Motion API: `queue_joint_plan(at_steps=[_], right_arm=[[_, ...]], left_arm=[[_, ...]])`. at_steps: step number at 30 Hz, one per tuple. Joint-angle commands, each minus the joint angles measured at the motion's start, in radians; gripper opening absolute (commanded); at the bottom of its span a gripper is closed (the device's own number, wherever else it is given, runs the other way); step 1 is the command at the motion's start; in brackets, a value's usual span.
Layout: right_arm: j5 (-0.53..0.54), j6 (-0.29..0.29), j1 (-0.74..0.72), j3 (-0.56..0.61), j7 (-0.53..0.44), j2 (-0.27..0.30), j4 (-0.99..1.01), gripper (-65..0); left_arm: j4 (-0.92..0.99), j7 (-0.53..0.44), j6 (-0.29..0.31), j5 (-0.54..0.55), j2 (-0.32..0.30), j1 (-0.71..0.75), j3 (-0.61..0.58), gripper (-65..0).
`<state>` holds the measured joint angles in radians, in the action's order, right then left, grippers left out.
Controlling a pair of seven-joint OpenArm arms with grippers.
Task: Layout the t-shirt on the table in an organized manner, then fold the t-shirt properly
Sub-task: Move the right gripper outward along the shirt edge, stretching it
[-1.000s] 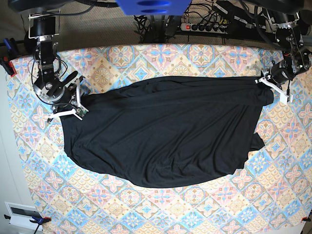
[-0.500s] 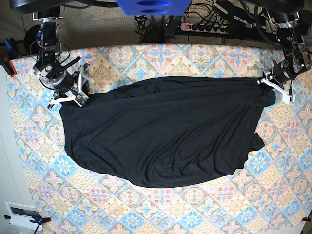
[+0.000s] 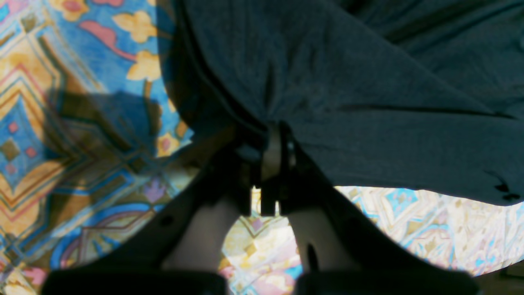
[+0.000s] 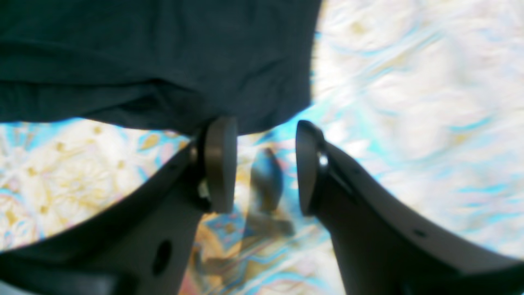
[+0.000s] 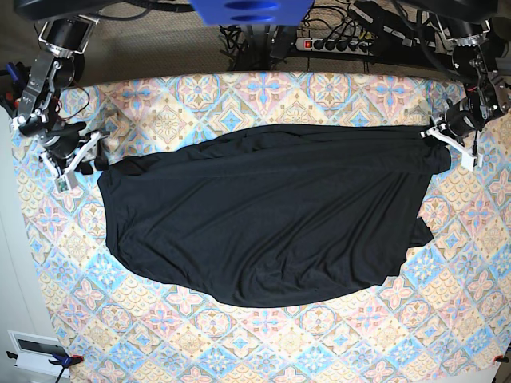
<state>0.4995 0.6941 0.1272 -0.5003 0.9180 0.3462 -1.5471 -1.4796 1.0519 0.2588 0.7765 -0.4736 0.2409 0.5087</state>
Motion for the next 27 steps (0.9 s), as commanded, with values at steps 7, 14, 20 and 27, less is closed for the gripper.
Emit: queue_joint_plan(at_steps=[7, 14, 20, 27], right_arm=[[0.037, 0.004, -0.014, -0.005, -0.017, -0.006, 0.037, -42.6], [0.037, 0.004, -0.016, 0.013, -0.017, -0.040, 0.090, -42.6], [0.037, 0.004, -0.031, 0.016, -0.017, -0.062, 0.095, -42.6], [0.037, 0.004, -0.056, 0.016, -0.015, -0.066, 0.095, -42.6]], left_arm=[[-0.013, -0.012, 0.001, 0.007, -0.021, -0.005, 0.008, -65.0], [-0.013, -0.012, 0.001, 0.007, -0.021, -0.005, 0.008, -65.0], [-0.013, -0.012, 0.001, 0.007, -0.021, -0.005, 0.008, -65.0], [-0.013, -0.011, 0.001, 0.007, -0.021, -0.005, 0.006, -65.0]])
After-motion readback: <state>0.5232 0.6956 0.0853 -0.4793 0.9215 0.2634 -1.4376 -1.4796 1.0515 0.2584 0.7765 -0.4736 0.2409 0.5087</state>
